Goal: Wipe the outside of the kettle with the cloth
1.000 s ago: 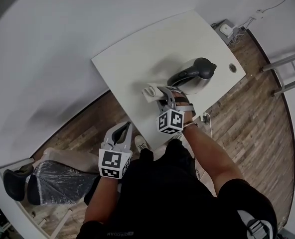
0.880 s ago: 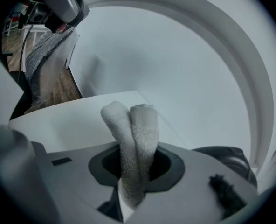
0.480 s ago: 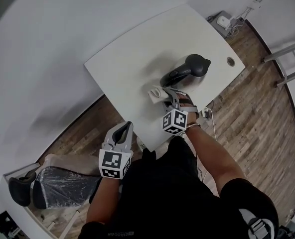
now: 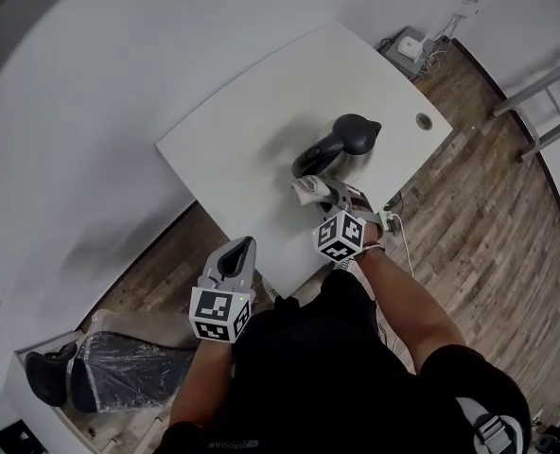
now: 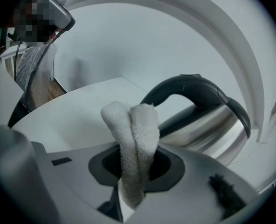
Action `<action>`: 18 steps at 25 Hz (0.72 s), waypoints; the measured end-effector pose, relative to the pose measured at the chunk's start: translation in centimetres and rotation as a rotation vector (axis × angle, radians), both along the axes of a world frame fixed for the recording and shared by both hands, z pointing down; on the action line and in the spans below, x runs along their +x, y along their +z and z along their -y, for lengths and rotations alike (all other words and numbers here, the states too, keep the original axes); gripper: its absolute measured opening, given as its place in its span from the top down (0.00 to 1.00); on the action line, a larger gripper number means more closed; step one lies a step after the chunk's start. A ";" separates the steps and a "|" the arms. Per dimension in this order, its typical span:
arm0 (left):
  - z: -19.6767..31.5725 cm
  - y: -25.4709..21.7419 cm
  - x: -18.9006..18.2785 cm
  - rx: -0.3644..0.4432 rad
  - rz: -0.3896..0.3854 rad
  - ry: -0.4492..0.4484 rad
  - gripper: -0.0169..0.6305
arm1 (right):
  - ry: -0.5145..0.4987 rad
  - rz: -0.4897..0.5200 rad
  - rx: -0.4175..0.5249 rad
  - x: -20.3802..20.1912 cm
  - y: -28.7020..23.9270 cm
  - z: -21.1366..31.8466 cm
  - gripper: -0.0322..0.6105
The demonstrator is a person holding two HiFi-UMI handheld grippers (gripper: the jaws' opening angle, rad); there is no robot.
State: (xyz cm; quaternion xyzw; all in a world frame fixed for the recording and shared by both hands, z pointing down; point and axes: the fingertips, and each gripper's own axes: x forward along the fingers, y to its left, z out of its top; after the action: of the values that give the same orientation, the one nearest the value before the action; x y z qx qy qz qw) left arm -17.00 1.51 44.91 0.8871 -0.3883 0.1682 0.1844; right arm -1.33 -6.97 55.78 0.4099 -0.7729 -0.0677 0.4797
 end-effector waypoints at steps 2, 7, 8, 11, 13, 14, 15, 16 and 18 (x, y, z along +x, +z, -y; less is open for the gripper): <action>0.0 -0.3 0.2 0.007 -0.005 0.005 0.96 | 0.011 0.001 0.003 0.4 -0.5 0.0 0.81; 0.2 -1.3 0.2 0.032 -0.017 0.007 0.96 | 0.048 0.033 0.011 1.2 -2.5 0.5 0.81; 0.2 -1.5 0.1 0.036 -0.020 0.007 0.96 | 0.060 0.053 0.009 1.4 -3.1 0.7 0.81; 0.2 -2.0 0.3 0.050 -0.023 0.011 0.96 | 0.087 0.112 0.009 1.5 -5.1 1.0 0.81; 0.1 -2.4 0.5 0.063 -0.021 0.016 0.96 | 0.107 0.165 0.012 1.6 -6.6 1.1 0.81; 0.2 -2.7 0.6 0.071 -0.019 0.016 0.96 | 0.121 0.196 0.012 1.8 -7.4 1.2 0.81; 0.3 -2.9 0.7 0.077 -0.016 0.014 0.96 | 0.135 0.228 0.012 2.0 -8.1 1.3 0.81; 0.4 -3.2 0.9 0.081 -0.013 0.011 0.96 | 0.148 0.257 0.009 2.3 -8.6 1.4 0.81; 0.4 -3.7 1.7 0.086 -0.011 0.001 0.96 | 0.159 0.306 -0.002 3.0 -9.4 1.2 0.81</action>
State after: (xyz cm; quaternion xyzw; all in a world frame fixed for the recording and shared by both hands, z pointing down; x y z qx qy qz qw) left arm -15.26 1.11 41.18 0.8953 -0.3936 0.1468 0.1482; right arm 1.69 -8.20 46.36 0.4747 -0.8023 0.0342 0.3604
